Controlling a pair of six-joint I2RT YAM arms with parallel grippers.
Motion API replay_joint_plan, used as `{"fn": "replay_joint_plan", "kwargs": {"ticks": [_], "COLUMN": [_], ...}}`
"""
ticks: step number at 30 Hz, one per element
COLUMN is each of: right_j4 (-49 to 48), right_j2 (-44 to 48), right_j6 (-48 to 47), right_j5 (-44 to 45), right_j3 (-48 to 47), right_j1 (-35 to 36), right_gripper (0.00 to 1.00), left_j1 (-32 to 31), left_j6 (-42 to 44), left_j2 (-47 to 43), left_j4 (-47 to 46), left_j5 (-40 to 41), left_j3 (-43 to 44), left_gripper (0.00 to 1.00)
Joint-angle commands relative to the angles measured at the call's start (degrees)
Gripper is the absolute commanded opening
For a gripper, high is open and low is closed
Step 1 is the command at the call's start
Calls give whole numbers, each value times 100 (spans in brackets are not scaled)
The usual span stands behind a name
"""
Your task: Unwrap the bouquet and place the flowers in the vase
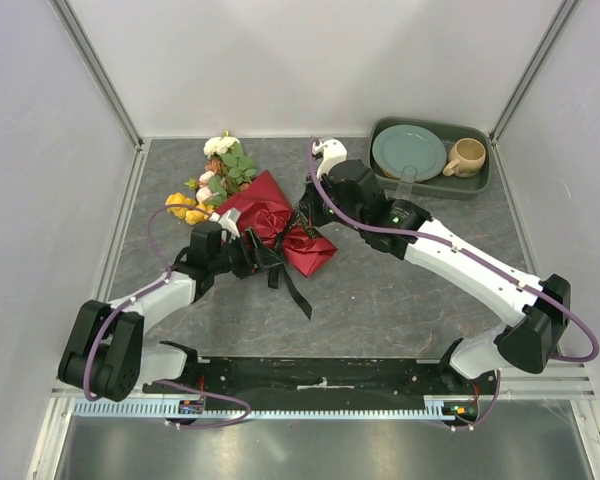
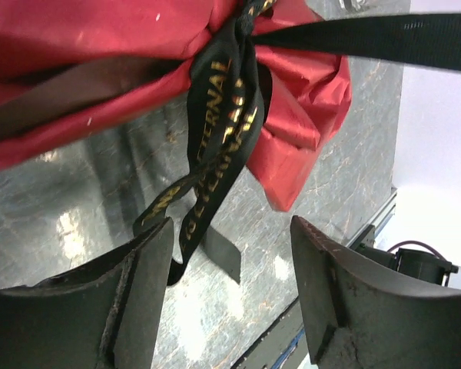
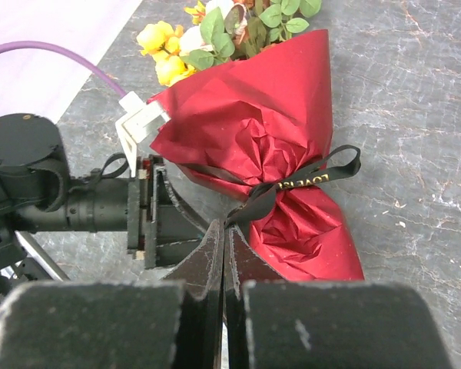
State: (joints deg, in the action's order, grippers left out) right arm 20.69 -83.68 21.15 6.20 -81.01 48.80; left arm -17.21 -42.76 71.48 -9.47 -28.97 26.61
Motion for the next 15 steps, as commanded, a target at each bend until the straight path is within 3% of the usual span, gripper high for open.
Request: {"fn": "replay_joint_plan", "kwargs": {"ticks": [1,3,7,9,12,15], "right_j4": [-188,-197,-214,-205,-179,-170], "right_j2": [27,53,97,106,80,71], "right_j6": [47,56,74,39,4,21], "right_j5": [-163,-163,-163,-101,-66,39], "right_j3": [-371,-389,-442,-459,-494,-503], "right_j1": [16,16,7,7,16,16], "right_gripper": [0,0,0,0,0,0], "left_j1": [-54,-63,-63,-63,-63,-63], "left_j6": [391,435,418,383,286,94], "left_j2": [322,480,972,990,815,289], "left_j4": [15,234,359,236,-211,-371], "left_j5": [-65,145,339,331,-46,-179], "left_j3": [572,722,855,811,592,197], "left_gripper": [70,67,50,48,55,69]}}
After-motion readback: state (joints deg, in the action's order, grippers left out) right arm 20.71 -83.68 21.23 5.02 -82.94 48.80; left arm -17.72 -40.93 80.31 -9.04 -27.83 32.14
